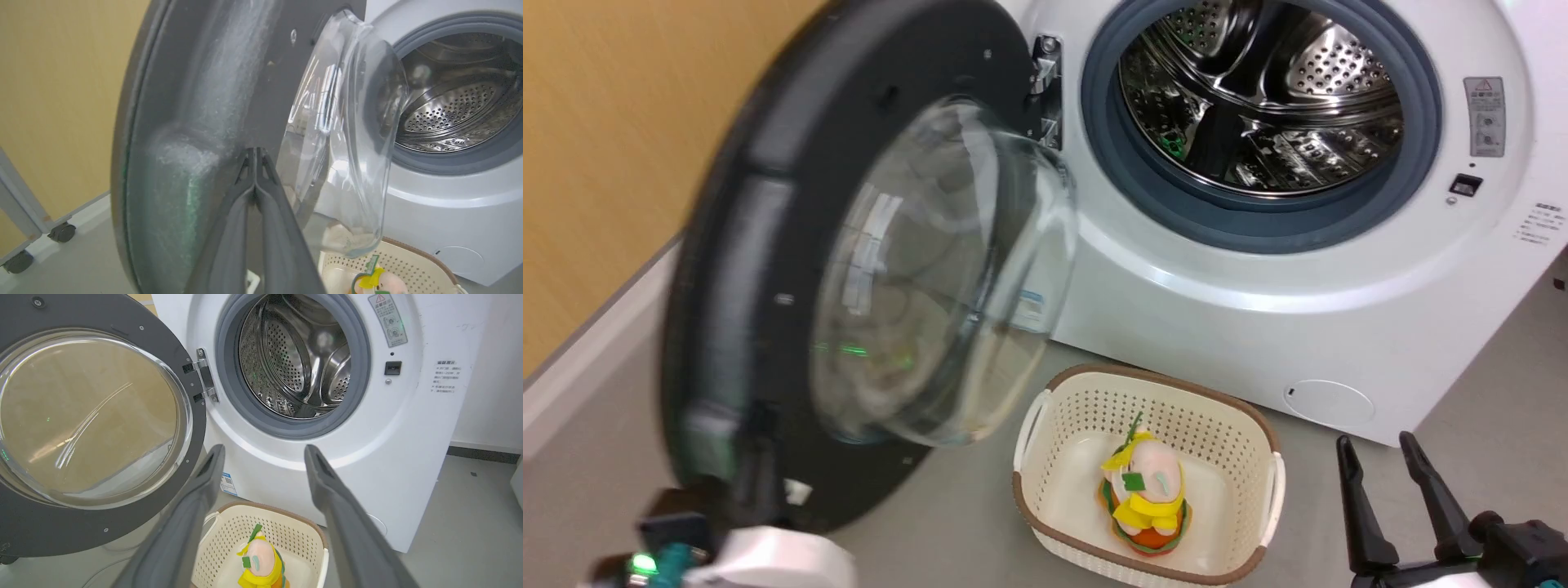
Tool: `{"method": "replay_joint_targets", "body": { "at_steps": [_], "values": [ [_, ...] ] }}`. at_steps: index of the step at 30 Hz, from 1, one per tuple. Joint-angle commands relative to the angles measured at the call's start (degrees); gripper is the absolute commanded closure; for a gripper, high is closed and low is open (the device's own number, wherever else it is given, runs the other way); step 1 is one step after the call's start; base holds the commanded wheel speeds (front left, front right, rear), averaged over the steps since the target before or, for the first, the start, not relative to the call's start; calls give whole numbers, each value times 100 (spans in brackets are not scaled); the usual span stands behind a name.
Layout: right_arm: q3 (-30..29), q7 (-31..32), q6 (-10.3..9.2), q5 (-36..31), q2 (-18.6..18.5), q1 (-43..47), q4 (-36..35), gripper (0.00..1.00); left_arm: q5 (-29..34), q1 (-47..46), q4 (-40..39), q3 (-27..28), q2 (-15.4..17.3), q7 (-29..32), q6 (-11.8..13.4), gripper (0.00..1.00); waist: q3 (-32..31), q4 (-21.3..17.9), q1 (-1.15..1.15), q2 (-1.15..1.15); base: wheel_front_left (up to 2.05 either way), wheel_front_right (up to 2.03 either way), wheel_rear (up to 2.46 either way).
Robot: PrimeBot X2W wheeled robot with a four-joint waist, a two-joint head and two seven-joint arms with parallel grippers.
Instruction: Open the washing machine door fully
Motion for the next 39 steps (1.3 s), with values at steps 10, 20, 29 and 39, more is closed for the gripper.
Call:
{"method": "replay_joint_targets", "body": {
  "at_steps": [10, 20, 29, 39],
  "values": [
    [42, 97, 5, -19, 14, 37, -229, 0, -527, -386, 1182, 1315, 522, -634, -99, 100, 9, -413, 0, 0, 0, 0, 0],
    [46, 191, 5, -44, 14, 72, -276, 0, -714, -600, 2081, 1868, 721, -821, -416, 100, -18, -633, 0, 0, 0, 0, 0],
    [14, 225, 5, -24, 14, 117, -220, 0, -465, -311, 1935, 2091, 397, -854, -485, 100, -93, -767, 0, 0, 0, 0, 0],
    [-231, 247, 5, -50, 14, 216, -150, 0, -142, 461, 960, 1782, -436, -855, -696, 100, -193, -731, 0, 0, 0, 0, 0]
  ]
}}
